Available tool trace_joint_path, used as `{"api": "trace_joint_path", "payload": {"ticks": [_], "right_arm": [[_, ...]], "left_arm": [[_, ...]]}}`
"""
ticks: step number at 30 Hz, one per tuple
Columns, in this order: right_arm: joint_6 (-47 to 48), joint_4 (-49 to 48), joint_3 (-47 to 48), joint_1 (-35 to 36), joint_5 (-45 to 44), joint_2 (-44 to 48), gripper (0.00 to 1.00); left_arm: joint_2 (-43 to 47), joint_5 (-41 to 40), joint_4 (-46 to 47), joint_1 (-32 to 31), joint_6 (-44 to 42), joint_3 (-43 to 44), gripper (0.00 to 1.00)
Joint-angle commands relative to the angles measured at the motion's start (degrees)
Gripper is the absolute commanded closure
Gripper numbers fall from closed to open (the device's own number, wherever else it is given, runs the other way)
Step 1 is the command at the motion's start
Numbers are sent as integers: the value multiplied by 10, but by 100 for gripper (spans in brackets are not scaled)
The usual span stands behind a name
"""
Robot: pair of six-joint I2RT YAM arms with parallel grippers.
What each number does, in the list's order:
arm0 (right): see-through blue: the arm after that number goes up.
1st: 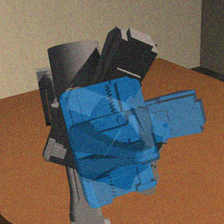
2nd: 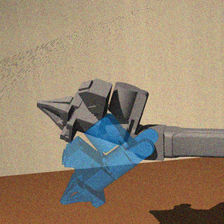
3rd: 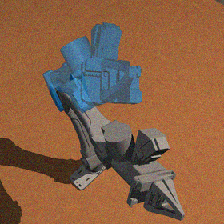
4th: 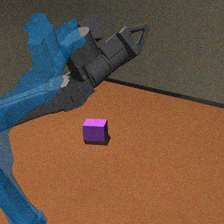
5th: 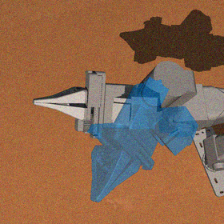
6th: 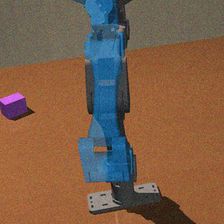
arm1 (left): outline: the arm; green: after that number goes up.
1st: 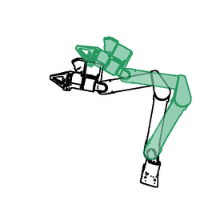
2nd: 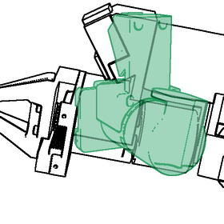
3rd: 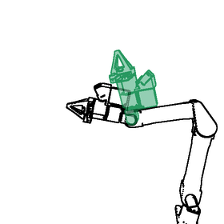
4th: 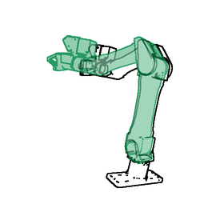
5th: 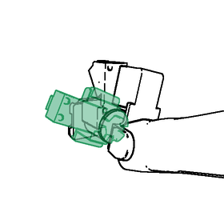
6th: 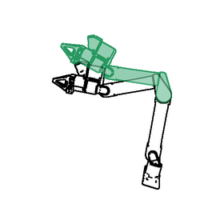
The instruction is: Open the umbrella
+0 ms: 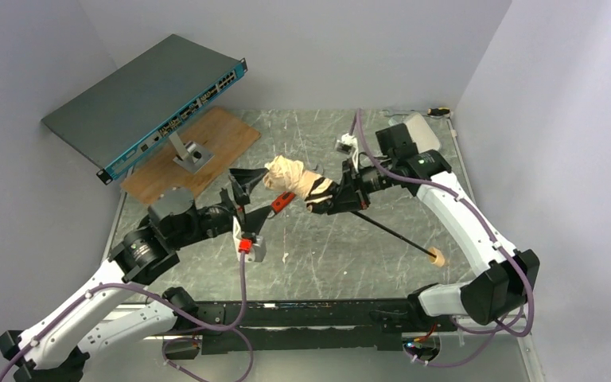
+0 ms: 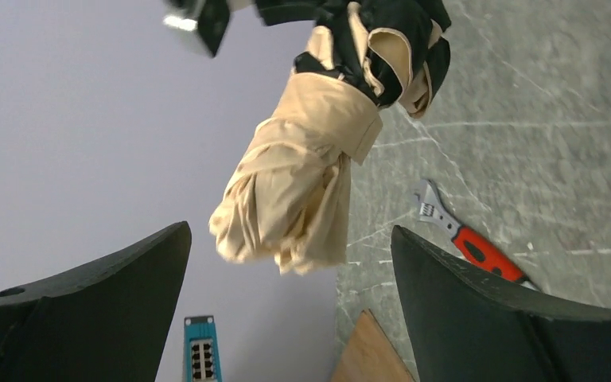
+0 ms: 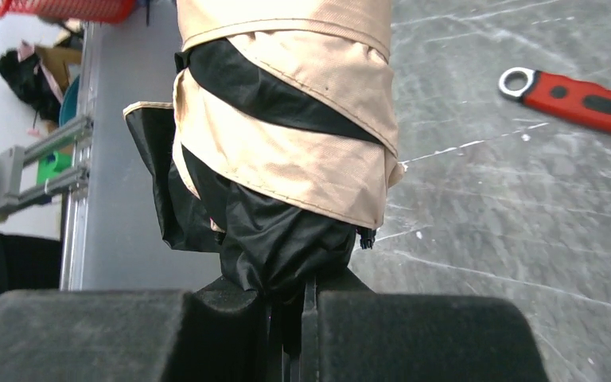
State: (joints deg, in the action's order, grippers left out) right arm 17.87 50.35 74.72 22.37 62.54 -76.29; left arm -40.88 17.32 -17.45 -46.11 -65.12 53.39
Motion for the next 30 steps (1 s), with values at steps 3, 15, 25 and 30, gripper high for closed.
{"api": "trace_joint_path", "payload": {"ticks": [3, 15, 25, 30], "right_arm": [[61, -34, 1, 70, -125, 40, 100], [487, -382, -245, 110, -503, 270, 100], [661, -452, -334, 152, -474, 371, 100], [683, -470, -347, 162, -453, 389, 100]], "left_arm": [[-57, 59, -74, -4, -40, 77, 0], [-221, 237, -215, 106, 517, 346, 0], [-383, 337, -377, 110, 542, 461, 0], [-390, 289, -370, 67, 539, 406, 0]]}}
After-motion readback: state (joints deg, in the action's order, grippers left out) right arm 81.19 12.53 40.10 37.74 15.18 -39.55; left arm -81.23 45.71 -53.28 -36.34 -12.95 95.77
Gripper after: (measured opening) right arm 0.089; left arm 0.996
